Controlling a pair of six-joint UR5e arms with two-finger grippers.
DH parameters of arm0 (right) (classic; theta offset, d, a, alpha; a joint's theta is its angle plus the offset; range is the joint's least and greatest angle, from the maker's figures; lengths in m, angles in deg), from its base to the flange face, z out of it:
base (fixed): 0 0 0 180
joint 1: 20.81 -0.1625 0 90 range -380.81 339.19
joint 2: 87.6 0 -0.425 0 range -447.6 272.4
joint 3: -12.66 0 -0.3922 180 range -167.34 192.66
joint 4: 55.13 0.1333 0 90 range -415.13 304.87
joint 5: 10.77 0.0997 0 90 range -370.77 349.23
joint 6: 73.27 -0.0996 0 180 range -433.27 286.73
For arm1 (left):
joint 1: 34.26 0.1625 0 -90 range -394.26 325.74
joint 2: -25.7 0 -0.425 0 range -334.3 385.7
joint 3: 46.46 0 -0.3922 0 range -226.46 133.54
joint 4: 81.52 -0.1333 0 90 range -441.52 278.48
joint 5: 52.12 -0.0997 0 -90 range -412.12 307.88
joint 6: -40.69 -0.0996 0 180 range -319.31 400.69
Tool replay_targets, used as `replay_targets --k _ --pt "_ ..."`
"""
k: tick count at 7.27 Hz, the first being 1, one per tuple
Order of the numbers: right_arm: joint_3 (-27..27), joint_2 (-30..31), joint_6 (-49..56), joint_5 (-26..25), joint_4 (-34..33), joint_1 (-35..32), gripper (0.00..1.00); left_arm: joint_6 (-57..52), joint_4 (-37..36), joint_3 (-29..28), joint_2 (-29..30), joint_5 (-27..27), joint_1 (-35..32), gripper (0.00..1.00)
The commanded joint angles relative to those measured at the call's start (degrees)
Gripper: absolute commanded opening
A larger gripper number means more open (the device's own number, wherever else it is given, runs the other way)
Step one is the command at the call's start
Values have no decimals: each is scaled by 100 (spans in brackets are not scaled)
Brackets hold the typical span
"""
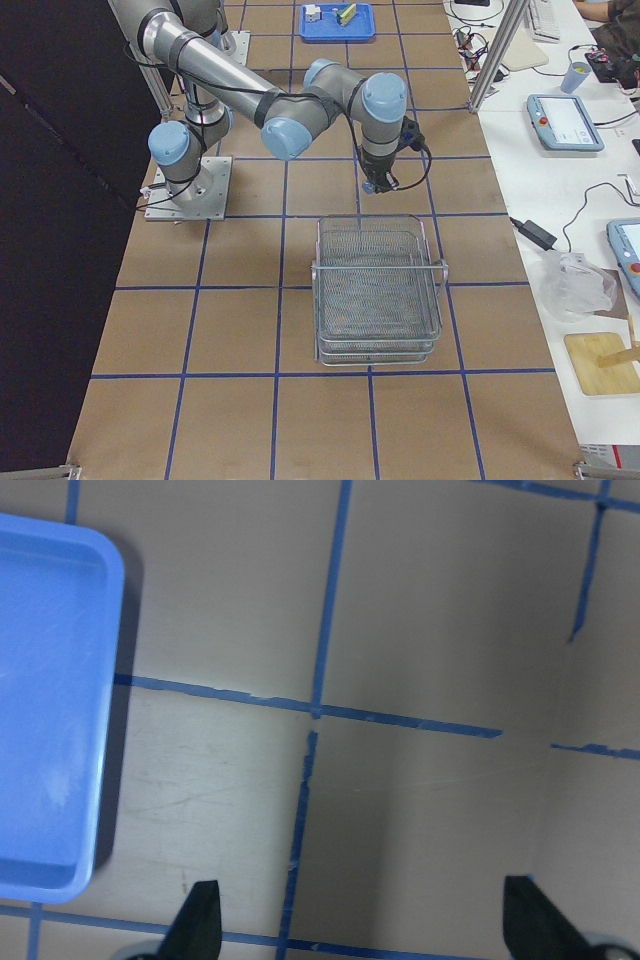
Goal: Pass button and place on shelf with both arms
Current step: 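Lower the red button into the wire mesh basket with the right gripper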
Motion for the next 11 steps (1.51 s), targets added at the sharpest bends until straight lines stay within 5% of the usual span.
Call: replay_targets --k 1,4,5,6,8,11 --pt "-40 -426 -1087 -611 -414 93 0 -419 23 -4 -17 -53 30 100" --pt "-145 -543 -2205 -753 -442 85 6 -437 23 -12 -17 -45 47 100" --pt "-172 -534 -2216 -762 -468 85 41 -463 23 -13 -17 -53 48 100" --pt "-181 -595 -2225 -753 -486 76 65 -464 23 -13 -17 -53 39 100" --pt "-173 -534 -2216 -753 -442 76 100 -464 15 -4 -17 -53 30 100" --pt "-163 340 -2538 -701 617 -142 100 -464 15 -12 -17 -45 30 100"
